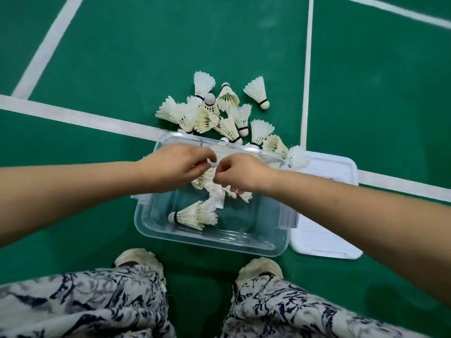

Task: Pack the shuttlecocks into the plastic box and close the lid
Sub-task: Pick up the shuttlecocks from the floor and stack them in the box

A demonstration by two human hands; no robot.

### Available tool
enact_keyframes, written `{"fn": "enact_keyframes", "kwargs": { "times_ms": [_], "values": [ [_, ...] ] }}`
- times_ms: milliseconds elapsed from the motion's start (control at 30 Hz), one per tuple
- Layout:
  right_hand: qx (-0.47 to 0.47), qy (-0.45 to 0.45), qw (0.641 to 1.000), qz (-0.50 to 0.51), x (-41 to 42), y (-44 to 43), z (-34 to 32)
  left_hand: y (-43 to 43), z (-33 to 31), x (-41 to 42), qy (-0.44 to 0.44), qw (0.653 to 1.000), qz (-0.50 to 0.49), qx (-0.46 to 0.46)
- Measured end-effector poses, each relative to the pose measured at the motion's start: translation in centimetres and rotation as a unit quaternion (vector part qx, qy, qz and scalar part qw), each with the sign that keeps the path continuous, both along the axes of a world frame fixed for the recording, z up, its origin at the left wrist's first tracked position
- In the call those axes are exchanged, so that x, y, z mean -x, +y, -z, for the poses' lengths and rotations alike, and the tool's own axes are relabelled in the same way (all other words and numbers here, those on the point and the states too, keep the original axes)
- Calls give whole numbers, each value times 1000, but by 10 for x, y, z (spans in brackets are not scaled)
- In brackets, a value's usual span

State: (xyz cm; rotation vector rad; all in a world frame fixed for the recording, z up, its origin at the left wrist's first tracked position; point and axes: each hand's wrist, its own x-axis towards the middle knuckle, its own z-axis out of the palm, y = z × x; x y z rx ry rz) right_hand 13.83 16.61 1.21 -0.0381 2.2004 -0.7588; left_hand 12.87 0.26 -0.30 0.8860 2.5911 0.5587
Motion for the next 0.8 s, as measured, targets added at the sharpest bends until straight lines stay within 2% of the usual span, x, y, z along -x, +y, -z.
{"fn": "enact_keyframes", "kwargs": {
  "times_ms": [133, 233, 300, 400, 567, 700, 800],
  "values": [
    [25, 100, 994, 39, 32, 8, -15, 7, -13, 18, 52, 996, -49, -49],
    [-35, 197, 979, 33, 60, 24, -5, 9, -17, 30, 65, 994, -69, -61],
    [-84, 222, 971, 27, 78, 38, 10, 8, -15, 34, 64, 993, -75, -66],
    [-154, 184, 971, 0, 96, 55, 34, 4, -10, 35, 56, 993, -82, -68],
    [-216, 119, 964, -105, 102, 67, 64, 2, -3, 41, 46, 993, -88, -62],
    [-220, 96, 963, -126, 104, 67, 77, 3, -1, 46, 51, 993, -83, -62],
    [-218, 127, 959, -130, 102, 66, 77, 2, 1, 46, 53, 994, -78, -62]
  ]
}}
